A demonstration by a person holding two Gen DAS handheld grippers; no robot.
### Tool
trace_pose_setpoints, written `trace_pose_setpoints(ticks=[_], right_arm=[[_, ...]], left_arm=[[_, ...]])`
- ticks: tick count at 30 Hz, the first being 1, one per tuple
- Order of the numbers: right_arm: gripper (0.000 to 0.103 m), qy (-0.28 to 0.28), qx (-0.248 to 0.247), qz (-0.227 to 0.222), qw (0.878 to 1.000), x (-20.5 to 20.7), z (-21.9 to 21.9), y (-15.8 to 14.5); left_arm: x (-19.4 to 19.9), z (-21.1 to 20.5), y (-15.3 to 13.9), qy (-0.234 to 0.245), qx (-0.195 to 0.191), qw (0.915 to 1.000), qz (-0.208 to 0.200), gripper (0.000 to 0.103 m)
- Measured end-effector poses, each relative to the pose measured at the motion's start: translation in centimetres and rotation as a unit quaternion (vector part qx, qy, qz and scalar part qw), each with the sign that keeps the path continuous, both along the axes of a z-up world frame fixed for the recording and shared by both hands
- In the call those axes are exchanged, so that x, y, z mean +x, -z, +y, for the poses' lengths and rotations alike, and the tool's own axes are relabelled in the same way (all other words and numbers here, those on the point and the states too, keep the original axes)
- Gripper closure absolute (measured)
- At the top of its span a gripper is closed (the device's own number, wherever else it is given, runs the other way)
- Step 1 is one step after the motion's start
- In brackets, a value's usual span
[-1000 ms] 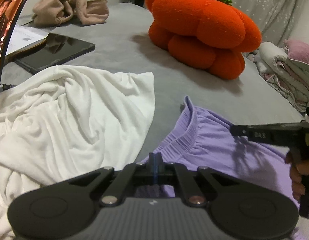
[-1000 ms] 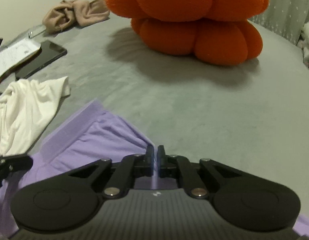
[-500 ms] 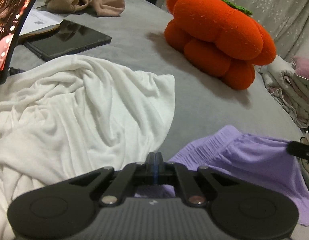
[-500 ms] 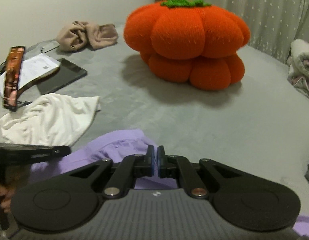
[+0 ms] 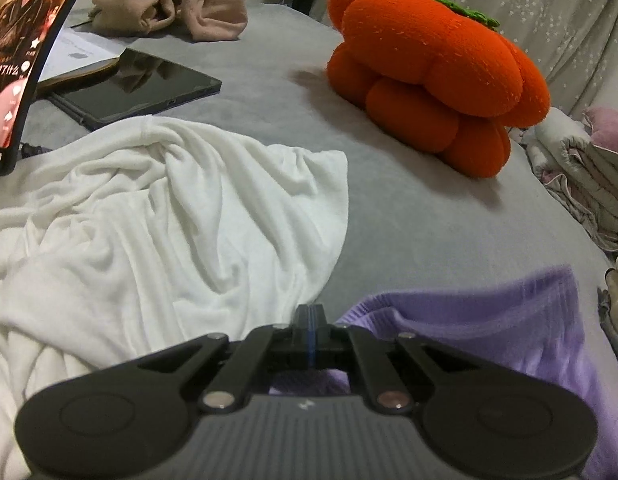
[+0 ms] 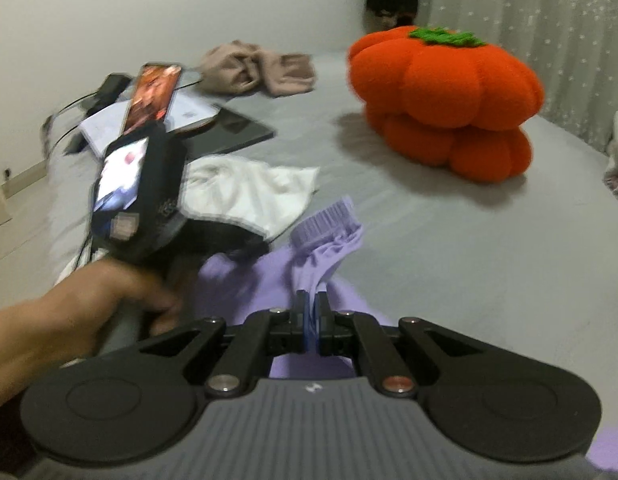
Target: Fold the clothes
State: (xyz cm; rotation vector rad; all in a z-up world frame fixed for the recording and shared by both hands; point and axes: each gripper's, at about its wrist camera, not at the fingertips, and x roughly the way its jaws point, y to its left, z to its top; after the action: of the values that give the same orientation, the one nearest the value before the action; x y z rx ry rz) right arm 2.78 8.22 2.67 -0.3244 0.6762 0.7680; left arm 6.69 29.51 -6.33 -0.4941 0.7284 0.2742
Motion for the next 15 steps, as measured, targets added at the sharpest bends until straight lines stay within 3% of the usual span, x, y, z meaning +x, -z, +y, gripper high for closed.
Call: trace_pose_setpoints(ticks=[11,13,15], right_arm=[[0.101,-0.003,-0.006,0.082,0.997,-1.0,1.5,7.6],[0.095,0.002,0.012,0.098,0.995,-0.5,1.2,7.4],[0.088,0.009,0.037,0.12,0.992,-0.1,0.4,7.1]], left_arm=[[-0.8,0.4,-0.8,0.003,-0.023,0.9997,0.012,0.1],[-1.3,0.7,-1.2,0.006,-0.037,0.9992,0.014,0.094],[-2.0,1.2,-1.5,0.012,-0.061,0.9979,0.015,0.08]])
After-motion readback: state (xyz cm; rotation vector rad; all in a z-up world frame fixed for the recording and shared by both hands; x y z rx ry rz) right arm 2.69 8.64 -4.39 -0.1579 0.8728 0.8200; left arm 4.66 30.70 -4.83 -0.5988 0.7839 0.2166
